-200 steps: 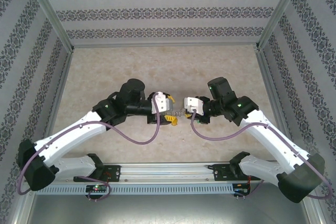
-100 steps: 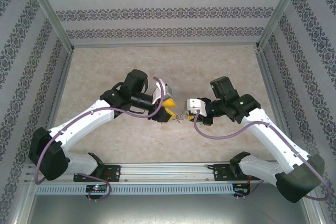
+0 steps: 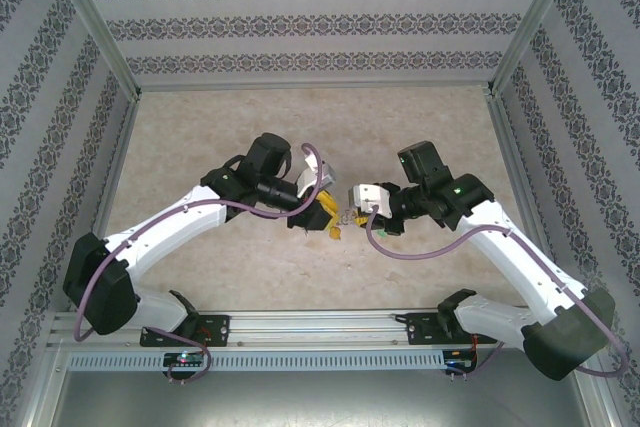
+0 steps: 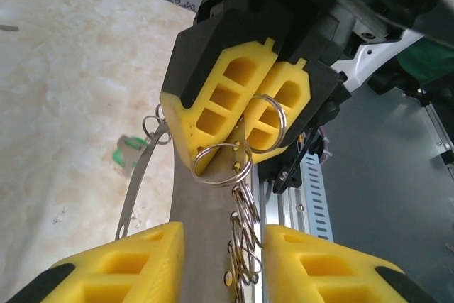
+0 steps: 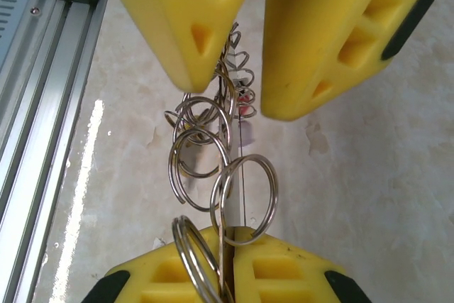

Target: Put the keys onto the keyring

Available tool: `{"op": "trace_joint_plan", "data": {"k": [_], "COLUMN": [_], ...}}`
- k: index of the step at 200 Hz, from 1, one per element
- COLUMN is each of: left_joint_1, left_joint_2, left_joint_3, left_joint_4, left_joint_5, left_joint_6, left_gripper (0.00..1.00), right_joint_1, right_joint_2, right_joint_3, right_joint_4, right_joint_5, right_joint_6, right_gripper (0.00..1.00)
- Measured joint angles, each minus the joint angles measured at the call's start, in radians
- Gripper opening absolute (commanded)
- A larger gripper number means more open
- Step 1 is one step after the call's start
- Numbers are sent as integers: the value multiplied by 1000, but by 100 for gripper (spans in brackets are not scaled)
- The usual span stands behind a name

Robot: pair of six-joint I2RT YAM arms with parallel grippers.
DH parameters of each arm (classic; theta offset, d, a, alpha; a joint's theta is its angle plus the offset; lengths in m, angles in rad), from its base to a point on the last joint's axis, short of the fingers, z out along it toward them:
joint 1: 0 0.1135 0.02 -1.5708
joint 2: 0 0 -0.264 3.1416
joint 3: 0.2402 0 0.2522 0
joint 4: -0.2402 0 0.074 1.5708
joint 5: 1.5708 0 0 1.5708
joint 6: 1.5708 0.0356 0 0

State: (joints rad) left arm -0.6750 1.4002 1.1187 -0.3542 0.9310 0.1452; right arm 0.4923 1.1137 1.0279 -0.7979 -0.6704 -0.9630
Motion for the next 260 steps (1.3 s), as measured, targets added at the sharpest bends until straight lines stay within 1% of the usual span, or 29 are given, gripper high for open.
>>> {"op": "trace_joint_plan", "data": {"k": [48,78,129,165,192,260], "left_joint_1": [-6,-6,-6,-5,-5,-5], "left_joint_2": [14,13,-21,-34,-24,8], "left_joint_3": [16,16,16,43,73,74], "left_joint_4": [-40,-53,-55,-59,-80,-129], "left_joint_5": [-23,-24,-73,-102,-102,-103], "left_joint_6": [11,24,28,35,50,56], "left_gripper": [32,38,42,41,41,40], "right_joint_1": [-5,-6,-6,-6,-6,-19], "right_joint_2": [8,8,8,34,41,41], "right_joint_3": [6,6,6,6,6,6], "right_joint_4": [0,-6,-7,-19,-22,-21], "right_joint_5": [3,3,3,3,3,12], "right_joint_6": [10,13,19,36,49,71], "right_gripper": [0,0,0,0,0,0]}}
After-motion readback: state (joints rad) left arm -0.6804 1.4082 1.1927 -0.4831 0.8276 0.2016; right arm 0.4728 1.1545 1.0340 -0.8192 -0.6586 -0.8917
